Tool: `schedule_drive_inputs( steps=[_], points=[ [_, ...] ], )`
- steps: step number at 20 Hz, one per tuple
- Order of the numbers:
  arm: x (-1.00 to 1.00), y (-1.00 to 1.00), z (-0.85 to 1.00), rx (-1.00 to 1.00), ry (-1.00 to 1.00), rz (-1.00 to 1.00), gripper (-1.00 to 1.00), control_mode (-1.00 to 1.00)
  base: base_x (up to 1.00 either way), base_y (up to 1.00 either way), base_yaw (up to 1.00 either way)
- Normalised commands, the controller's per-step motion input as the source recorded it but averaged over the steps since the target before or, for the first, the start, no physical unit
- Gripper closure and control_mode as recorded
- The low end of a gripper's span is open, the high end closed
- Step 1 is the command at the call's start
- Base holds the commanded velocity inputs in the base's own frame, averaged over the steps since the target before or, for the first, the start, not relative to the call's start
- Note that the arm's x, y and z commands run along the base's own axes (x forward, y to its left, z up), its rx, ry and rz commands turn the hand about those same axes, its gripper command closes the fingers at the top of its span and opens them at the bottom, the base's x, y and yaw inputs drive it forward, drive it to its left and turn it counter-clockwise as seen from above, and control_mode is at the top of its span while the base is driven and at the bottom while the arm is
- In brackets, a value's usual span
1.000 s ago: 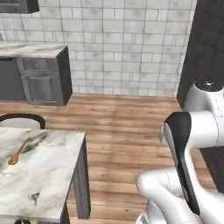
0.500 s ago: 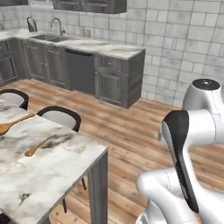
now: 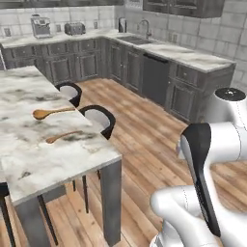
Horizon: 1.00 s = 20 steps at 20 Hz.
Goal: Pick up the metallic utensils from the counter and place them in the open drawer. Make sure not to pick up any wooden utensils.
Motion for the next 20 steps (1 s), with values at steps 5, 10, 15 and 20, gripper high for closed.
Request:
schedule_drive_inputs(
  steps=[5,10,15,20],
  points=[
    [0.0,0.0,0.0,0.0,0.0,0.0,-1.0,1.0,0.41,-0.71,0.75],
    [0.0,0.0,0.0,0.0,0.0,0.0,-1.0,1.0,0.67,-0.94,0.63],
    [0.0,0.0,0.0,0.0,0.0,0.0,-1.0,1.0,0.73,-1.0,0.58],
    [0.0,0.0,0.0,0.0,0.0,0.0,-1.0,1.0,0.5,-1.0,0.49]
  ],
)
